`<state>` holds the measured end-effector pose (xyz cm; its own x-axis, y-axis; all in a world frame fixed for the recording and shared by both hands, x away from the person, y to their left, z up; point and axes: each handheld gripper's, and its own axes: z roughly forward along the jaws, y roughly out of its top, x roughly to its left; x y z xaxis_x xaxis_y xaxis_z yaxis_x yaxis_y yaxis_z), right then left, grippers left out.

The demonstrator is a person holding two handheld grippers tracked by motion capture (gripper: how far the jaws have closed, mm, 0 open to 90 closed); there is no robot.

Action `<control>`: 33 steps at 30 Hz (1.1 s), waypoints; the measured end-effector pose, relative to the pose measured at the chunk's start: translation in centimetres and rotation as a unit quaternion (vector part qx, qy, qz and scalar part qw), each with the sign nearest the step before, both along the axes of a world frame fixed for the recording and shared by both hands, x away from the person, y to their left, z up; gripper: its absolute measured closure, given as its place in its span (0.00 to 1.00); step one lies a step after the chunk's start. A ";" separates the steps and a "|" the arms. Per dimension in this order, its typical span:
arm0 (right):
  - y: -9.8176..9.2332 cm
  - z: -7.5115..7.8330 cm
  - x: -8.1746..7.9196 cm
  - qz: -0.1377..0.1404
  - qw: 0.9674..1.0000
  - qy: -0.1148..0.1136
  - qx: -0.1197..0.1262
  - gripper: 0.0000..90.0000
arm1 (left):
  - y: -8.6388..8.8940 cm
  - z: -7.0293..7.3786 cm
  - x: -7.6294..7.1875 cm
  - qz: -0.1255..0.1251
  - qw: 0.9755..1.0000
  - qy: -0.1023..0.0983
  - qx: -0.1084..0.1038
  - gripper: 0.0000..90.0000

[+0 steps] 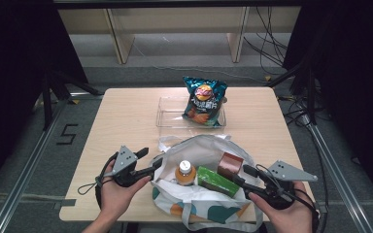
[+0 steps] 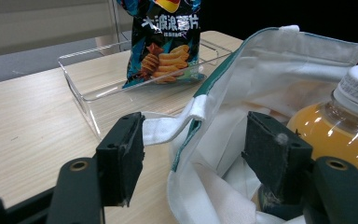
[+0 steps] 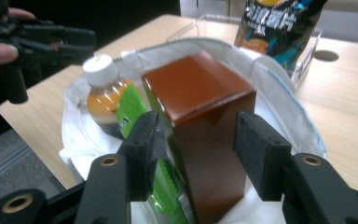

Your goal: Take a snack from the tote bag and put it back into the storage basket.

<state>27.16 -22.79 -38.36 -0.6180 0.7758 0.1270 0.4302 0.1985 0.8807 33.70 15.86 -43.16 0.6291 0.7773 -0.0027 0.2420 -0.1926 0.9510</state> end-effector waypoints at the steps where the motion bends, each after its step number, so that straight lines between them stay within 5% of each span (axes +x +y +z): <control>1: -0.1 0.0 0.0 0.001 1.000 0.006 -0.012 0.52 | 0.0 0.0 0.0 0.000 1.000 0.000 -0.001 0.41; 5: 0.0 -0.6 0.5 -0.002 1.000 0.017 -0.010 0.43 | 0.0 0.0 -0.1 0.001 1.000 0.004 -0.008 0.41; 6: -0.1 -0.7 0.7 0.001 1.000 0.004 -0.019 0.41 | 0.0 -0.1 0.0 0.000 1.000 0.004 -0.007 0.41; 8: 0.2 -0.8 0.7 0.005 1.000 0.020 -0.004 0.38 | 0.1 0.0 0.0 0.000 1.000 0.001 0.000 0.41; 10: 0.0 -0.8 1.2 0.016 0.999 -0.003 -0.029 0.36 | 0.0 0.0 0.0 0.000 1.000 0.001 0.000 0.41; 11: 0.0 -0.7 1.1 0.009 0.999 0.013 -0.029 0.35 | 0.0 0.0 0.0 0.000 1.000 0.001 0.000 0.41; 15: 0.1 -0.9 1.9 0.018 1.000 0.005 -0.014 0.35 | 0.0 0.0 0.0 0.000 1.000 0.002 -0.001 0.41; 26: 0.1 -0.7 2.9 0.046 0.999 -0.002 -0.022 0.33 | -0.1 -0.1 0.0 0.000 1.000 0.005 -0.002 0.41; 27: 0.3 -0.7 2.8 0.041 0.999 0.010 -0.012 0.33 | 0.0 -0.1 0.0 -0.002 1.000 0.002 0.002 0.41; 33: 0.1 -0.8 3.2 0.054 0.998 -0.011 -0.024 0.35 | -0.1 -0.2 0.0 -0.001 1.000 0.008 -0.008 0.41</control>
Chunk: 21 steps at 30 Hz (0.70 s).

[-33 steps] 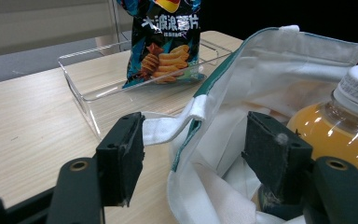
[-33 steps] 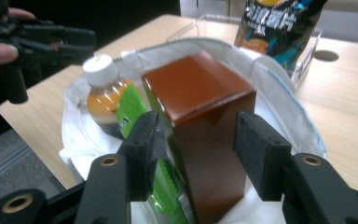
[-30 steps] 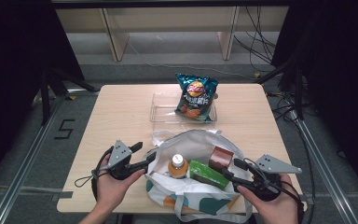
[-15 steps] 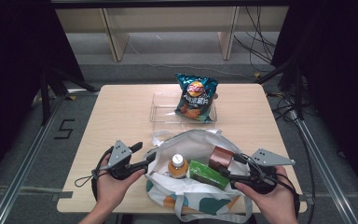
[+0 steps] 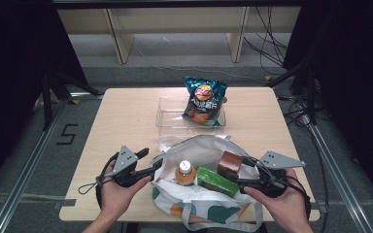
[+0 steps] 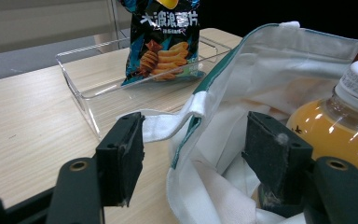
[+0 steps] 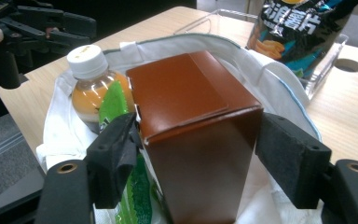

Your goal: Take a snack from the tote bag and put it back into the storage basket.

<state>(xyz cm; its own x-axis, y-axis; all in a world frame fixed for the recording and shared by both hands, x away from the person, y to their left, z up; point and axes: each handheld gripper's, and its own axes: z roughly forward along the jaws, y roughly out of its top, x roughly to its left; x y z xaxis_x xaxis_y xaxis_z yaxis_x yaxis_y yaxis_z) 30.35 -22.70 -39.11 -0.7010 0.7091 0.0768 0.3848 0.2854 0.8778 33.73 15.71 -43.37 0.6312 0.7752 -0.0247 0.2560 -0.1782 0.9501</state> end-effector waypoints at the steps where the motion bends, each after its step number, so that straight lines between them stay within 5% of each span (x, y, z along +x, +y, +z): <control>1: -0.1 0.1 0.0 0.002 1.000 0.001 -0.004 0.37 | 0.0 0.0 0.0 0.000 1.000 0.000 -0.001 0.41; 5: -0.2 0.2 0.2 0.009 1.000 0.006 -0.010 0.42 | 0.1 0.0 0.0 -0.002 1.000 -0.003 0.007 0.41; 8: -0.3 0.1 0.5 0.017 1.000 -0.020 -0.018 0.44 | 0.0 0.0 0.0 0.000 1.000 0.000 0.001 0.41; 9: -0.5 0.3 0.4 0.024 0.999 0.003 -0.022 0.45 | 0.1 0.0 0.0 0.001 1.000 -0.002 0.009 0.41; 13: -1.0 0.4 1.3 0.051 0.998 -0.024 -0.033 0.47 | 0.0 0.0 -0.1 0.003 1.000 0.001 0.005 0.41; 21: -1.5 1.0 2.9 0.106 0.993 -0.009 -0.049 0.47 | 0.0 0.0 0.0 0.001 1.000 0.000 0.011 0.41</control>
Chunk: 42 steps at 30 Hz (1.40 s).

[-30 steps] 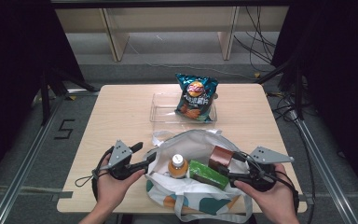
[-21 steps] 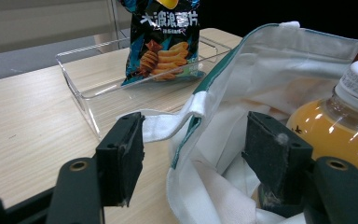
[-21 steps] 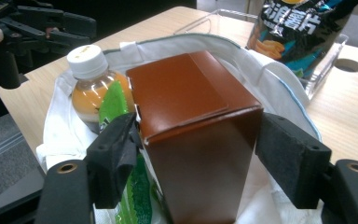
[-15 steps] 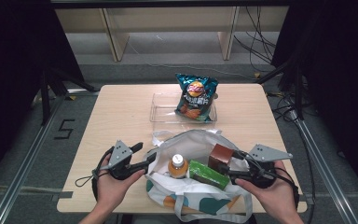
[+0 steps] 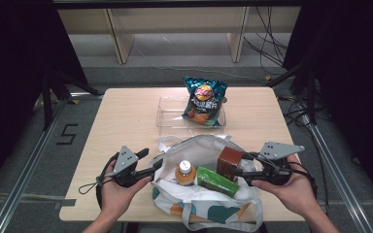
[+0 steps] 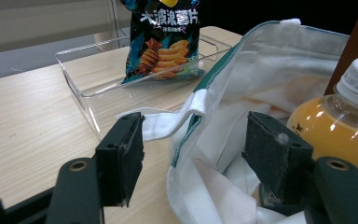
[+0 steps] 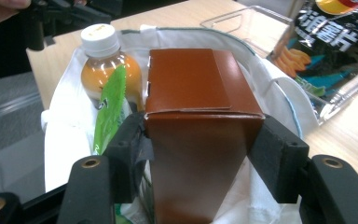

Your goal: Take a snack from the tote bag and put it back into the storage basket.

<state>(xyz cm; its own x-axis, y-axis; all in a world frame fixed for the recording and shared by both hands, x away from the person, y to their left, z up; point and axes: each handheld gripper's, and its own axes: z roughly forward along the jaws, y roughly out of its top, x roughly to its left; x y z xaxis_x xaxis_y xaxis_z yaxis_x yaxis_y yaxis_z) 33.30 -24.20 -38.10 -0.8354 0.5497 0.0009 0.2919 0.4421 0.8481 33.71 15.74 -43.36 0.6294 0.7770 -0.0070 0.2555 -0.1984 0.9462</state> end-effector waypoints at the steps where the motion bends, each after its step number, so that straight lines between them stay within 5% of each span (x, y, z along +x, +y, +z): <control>1: -0.1 0.1 0.1 0.006 1.000 0.005 -0.005 0.47 | 0.0 0.0 0.0 0.000 1.000 0.000 0.000 0.41; 12: -0.8 0.2 2.3 0.054 0.998 0.009 0.006 0.47 | 0.1 0.0 0.0 0.000 1.000 -0.002 0.002 0.41; 26: -1.1 0.1 2.9 0.115 0.993 -0.003 0.000 0.47 | 0.1 0.0 0.0 0.000 1.000 -0.001 0.003 0.41; 32: -0.9 0.2 2.0 0.073 0.997 0.000 -0.005 0.44 | 0.1 0.0 0.0 0.000 1.000 0.000 0.002 0.41; 37: -0.7 0.6 0.5 0.015 1.000 0.000 0.013 0.31 | -0.1 0.0 -0.1 -0.001 1.000 0.002 0.000 0.41; 40: -0.5 1.0 -1.1 -0.056 0.997 0.013 0.045 0.26 | 0.0 0.1 -0.1 0.002 1.000 0.004 0.002 0.41; 42: 0.1 1.1 -2.5 -0.102 0.993 -0.009 0.061 0.25 | 0.0 0.0 -0.1 0.001 1.000 0.005 -0.008 0.41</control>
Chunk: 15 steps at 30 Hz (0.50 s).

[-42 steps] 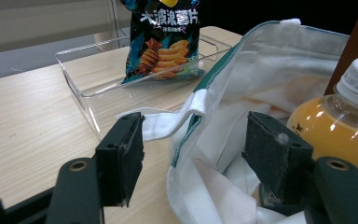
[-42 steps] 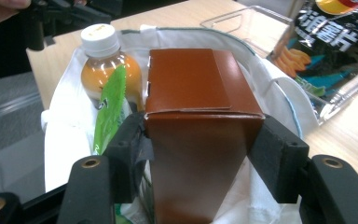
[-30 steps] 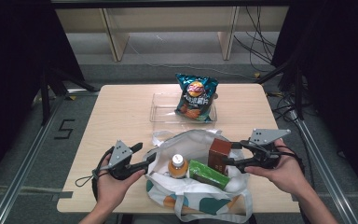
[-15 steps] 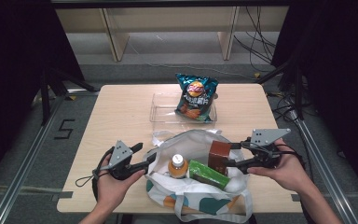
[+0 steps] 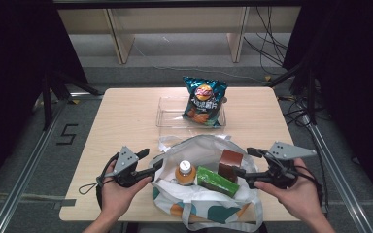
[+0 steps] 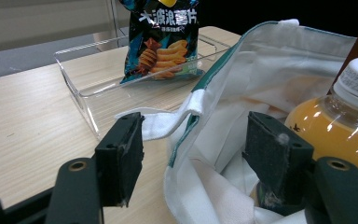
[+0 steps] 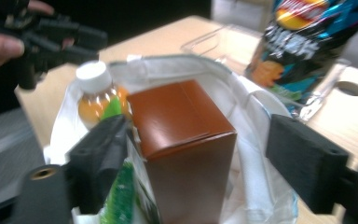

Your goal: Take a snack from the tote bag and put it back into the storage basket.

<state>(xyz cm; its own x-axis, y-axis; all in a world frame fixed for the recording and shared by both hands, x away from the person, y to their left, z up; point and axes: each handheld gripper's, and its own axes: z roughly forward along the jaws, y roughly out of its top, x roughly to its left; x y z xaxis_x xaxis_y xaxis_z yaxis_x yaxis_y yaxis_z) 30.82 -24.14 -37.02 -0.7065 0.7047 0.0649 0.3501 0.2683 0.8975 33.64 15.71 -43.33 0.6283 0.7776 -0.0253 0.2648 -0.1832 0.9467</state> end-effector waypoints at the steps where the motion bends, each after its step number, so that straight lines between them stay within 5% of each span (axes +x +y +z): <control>1: 0.4 -0.1 -0.6 -0.023 1.000 0.007 0.014 0.20 | 0.1 0.1 0.0 0.000 1.000 -0.005 0.007 0.41; 6: 2.4 -0.6 -3.2 -0.094 0.994 0.041 0.028 0.21 | 0.0 0.1 -0.1 0.001 1.000 -0.003 -0.003 0.41; 9: 3.0 -0.6 -3.4 -0.120 0.992 0.021 0.018 0.21 | 0.0 0.2 -0.1 -0.001 1.000 -0.005 0.006 0.41; 15: 4.3 -0.3 -3.6 -0.160 0.986 0.027 0.025 0.20 | 0.1 0.1 -0.1 -0.001 1.000 -0.002 0.004 0.41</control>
